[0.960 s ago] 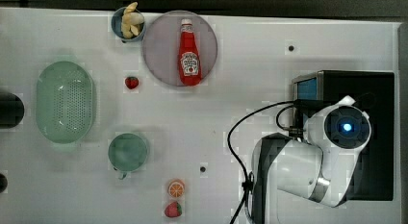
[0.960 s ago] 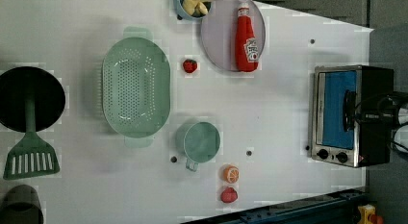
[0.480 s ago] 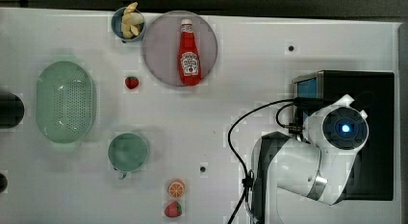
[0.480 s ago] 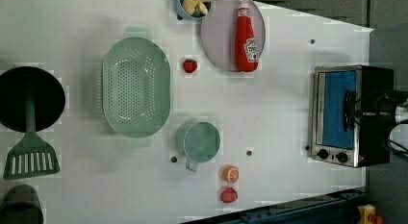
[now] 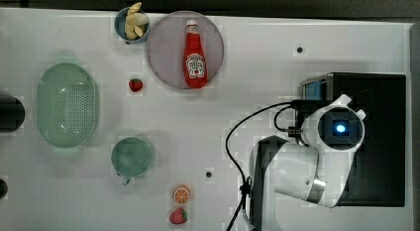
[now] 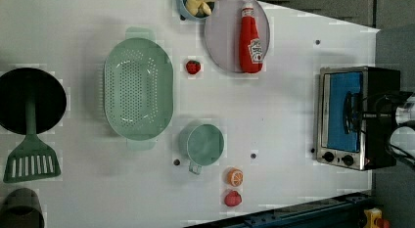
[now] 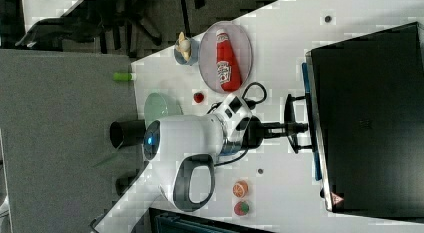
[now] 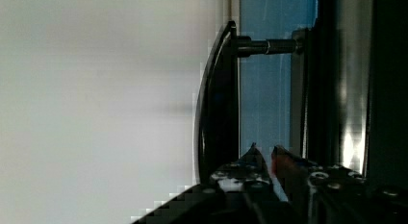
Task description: Flap open oven.
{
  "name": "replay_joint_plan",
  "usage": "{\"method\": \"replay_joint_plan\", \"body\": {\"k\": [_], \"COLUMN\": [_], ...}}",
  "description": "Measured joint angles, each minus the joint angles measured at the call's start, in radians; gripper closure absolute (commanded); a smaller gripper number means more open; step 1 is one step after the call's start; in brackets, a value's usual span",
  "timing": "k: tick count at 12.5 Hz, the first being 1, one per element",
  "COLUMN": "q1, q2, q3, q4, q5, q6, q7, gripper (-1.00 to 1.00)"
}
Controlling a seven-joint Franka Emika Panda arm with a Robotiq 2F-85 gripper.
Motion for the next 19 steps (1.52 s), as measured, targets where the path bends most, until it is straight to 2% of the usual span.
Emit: {"method": "replay_joint_plan", "body": {"k": [3,6,12,15,19], "q1": [0.019,0.041,0.137,0.188,0.237], "q2": [0.002,0.020,0.195,0.299,0.397], "q3": [0.038,0.097,0.194,0.199,0.195], "q4": [-0.021,-0.045,-0.043,-0.037,-0.002], "q5": [-0.154,-0.268,-0.530,-0.648,-0.684], "q6": [0.007,0.002,0.003,0.000,-0.022], "q7": [0.145,0.330,0.654,0.837,0.981], "gripper": [0.65,0.65,0.65,0.65,0.65]}}
